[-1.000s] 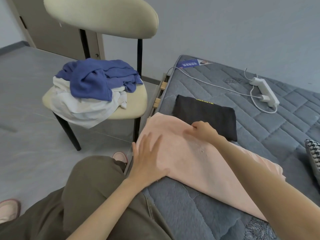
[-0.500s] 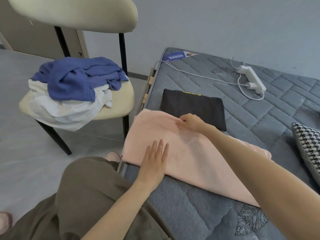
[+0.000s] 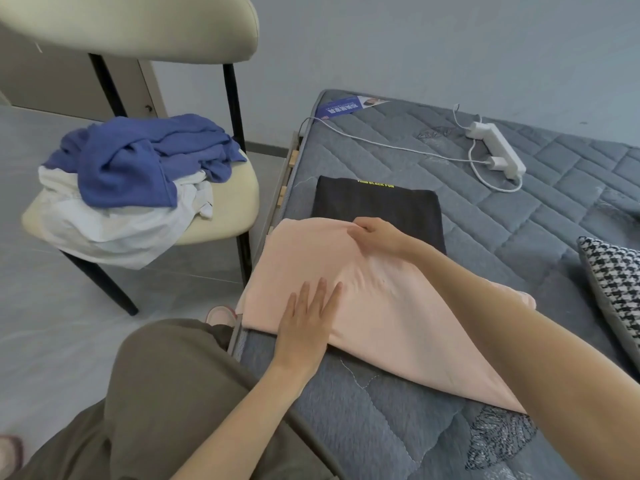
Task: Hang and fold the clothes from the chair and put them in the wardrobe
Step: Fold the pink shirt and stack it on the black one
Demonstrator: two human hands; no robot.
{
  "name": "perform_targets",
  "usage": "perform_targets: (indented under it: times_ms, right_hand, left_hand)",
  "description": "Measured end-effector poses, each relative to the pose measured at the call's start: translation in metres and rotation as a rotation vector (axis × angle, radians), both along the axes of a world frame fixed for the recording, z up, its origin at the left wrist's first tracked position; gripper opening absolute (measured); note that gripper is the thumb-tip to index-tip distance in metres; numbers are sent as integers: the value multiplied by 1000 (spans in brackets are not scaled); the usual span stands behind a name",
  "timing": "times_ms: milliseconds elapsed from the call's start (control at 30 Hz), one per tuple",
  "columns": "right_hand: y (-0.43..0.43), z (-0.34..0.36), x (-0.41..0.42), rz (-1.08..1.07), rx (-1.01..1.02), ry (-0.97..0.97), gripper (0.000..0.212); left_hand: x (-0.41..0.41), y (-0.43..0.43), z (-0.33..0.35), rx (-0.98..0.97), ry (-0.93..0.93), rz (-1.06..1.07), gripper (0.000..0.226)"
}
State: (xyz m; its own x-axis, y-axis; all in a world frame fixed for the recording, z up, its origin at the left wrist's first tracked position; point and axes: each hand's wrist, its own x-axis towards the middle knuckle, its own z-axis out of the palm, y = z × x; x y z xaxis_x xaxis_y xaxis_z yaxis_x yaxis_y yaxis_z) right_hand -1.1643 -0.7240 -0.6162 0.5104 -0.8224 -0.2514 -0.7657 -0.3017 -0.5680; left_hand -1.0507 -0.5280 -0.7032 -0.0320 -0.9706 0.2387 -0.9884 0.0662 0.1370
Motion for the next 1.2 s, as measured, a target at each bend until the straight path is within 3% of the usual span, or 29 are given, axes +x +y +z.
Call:
perform_targets:
  times_ms: [200, 333, 500, 800, 900, 1000, 1100, 1200]
  right_hand:
    - [10, 57, -18, -135, 10, -298, 32]
    - [16, 99, -37, -235, -4, -495, 29]
    - [31, 149, -56, -360, -71, -799, 29]
    - [74, 181, -82, -388, -165, -1060, 28]
    - [88, 185, -84, -412, -203, -1061, 29]
    - [103, 183, -86, -349, -167, -978, 16]
    - [109, 168, -89, -240, -40, -980, 51]
    - [111, 160, -88, -235, 9, -1015, 51]
  left_hand:
    - [0, 7, 50, -119, 390, 13, 101]
    - [5, 0, 98, -218, 604, -5, 78]
    - [17, -26, 170, -303, 1128, -99, 54]
    - [36, -43, 257, -320, 1156, -184, 40]
    - [38, -45, 269, -363, 1165, -136, 34]
    - [42, -50, 276, -402, 1200, -101, 31]
    - [45, -51, 282, -374, 1187, -110, 27]
    - [51, -54, 287, -322, 1137, -104, 30]
